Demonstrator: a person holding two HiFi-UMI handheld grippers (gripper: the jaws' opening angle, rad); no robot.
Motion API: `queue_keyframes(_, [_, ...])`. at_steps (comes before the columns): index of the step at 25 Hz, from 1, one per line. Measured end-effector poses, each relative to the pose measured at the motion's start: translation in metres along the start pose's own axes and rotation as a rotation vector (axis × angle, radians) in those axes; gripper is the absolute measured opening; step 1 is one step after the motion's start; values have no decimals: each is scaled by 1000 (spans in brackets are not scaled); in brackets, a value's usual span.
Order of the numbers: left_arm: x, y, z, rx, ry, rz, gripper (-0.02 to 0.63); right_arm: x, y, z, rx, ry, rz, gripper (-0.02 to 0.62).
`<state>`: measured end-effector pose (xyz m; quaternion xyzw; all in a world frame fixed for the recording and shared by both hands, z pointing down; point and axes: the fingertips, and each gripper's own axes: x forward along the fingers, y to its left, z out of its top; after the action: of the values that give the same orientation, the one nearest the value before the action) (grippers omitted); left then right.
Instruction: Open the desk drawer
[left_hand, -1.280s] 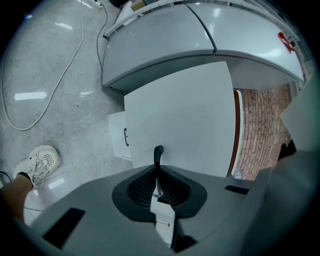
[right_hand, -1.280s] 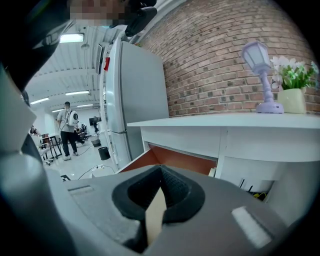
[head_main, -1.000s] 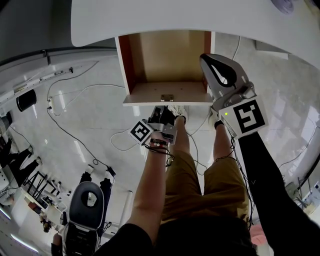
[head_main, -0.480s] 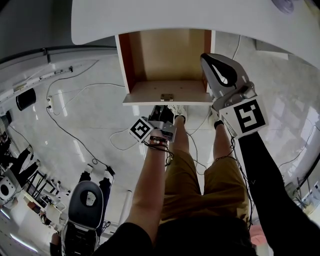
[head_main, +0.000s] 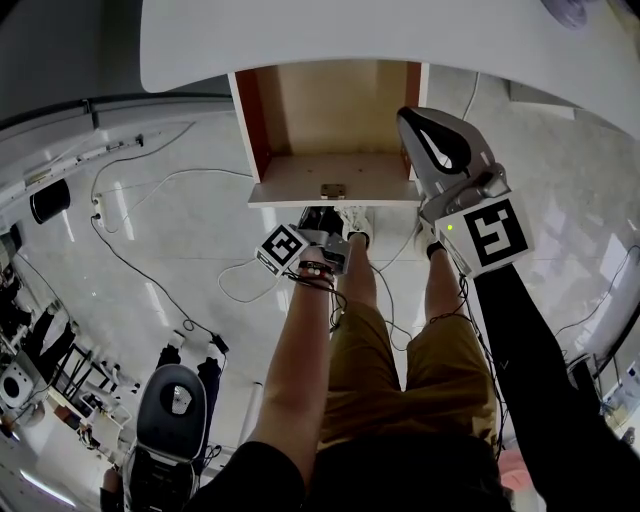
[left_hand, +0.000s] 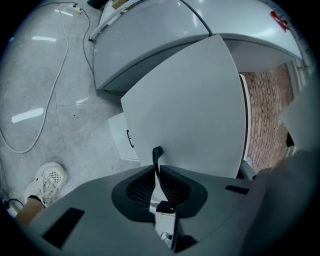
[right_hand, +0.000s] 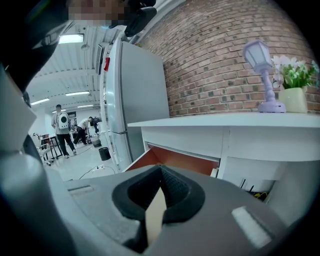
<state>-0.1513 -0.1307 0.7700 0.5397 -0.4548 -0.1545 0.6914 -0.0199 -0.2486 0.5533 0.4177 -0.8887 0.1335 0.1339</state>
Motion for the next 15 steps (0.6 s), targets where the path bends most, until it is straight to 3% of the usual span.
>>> queue_keyframes(4, [6,3,2,4,6,-2,35,5,0,10,47,-43,-16,0])
queue_keyframes(8, [11,9,5,-13,-6,-6,35,4,1,3,33,-22,-8,0])
queue_keyframes(12, [17,-3,5,-95,-23,-79,40,3,2,-1,13,-6,3,2])
queue_keyframes(15, [17,1,4,-86,-12,-82,46,1,2,-8,-3,13,9,1])
